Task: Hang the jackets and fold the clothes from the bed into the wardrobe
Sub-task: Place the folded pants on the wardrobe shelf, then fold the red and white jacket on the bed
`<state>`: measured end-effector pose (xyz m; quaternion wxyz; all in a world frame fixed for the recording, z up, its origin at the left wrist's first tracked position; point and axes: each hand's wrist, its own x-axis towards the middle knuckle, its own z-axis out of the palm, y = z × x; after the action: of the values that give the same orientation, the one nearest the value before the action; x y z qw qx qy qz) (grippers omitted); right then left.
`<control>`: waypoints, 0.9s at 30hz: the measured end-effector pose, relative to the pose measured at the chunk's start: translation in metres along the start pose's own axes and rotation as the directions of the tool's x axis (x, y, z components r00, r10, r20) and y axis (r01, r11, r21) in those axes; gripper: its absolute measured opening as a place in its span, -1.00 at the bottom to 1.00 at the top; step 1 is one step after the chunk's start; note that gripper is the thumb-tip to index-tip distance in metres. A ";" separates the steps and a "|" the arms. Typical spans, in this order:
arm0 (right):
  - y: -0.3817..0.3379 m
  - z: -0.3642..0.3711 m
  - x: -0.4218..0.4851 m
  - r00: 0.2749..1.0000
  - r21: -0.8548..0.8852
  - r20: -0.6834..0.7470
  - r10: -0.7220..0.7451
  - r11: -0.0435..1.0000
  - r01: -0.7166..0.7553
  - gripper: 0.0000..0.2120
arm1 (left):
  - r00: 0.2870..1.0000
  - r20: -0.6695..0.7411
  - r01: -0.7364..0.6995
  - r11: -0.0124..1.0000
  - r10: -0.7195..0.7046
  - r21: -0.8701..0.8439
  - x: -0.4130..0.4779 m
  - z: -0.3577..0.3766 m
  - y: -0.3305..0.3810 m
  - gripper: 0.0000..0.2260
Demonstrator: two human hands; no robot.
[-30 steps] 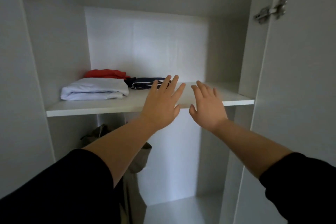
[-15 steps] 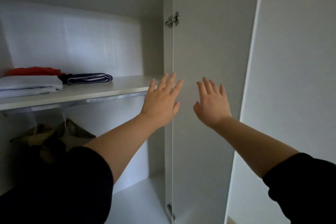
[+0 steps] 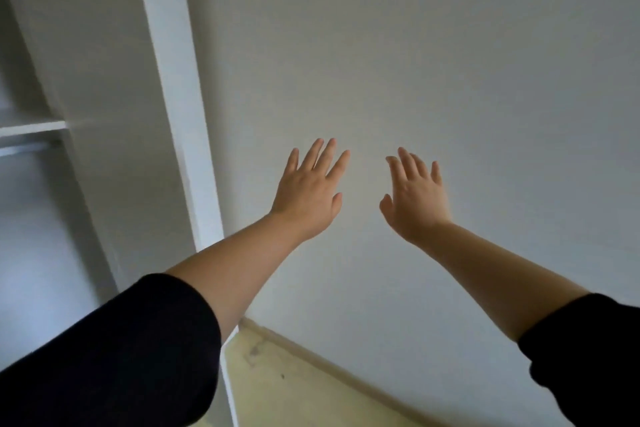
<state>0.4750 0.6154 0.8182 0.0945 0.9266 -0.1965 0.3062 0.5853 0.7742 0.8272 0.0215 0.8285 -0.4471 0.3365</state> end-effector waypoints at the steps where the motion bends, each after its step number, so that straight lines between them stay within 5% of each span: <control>1: 0.028 -0.002 -0.011 1.000 -0.017 0.008 0.028 0.999 -0.028 -0.40 | 1.000 -0.007 -0.025 0.999 0.025 -0.020 0.010 0.001 0.026 -0.40; 16: 0.316 0.039 -0.136 0.883 -0.211 0.146 0.446 0.886 -0.413 -0.39 | 0.924 0.018 -0.365 0.893 0.383 -0.265 0.125 0.091 0.333 -0.40; 27: 0.476 0.090 -0.190 0.756 -0.293 0.250 0.605 0.792 -0.536 -0.30 | 0.842 0.080 -0.450 0.776 0.533 -0.443 0.187 0.169 0.515 -0.37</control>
<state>0.1817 0.2161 0.6576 0.0557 0.8447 -0.5140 0.1385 0.3574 0.2732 0.6683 0.0591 0.6884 -0.7084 0.1444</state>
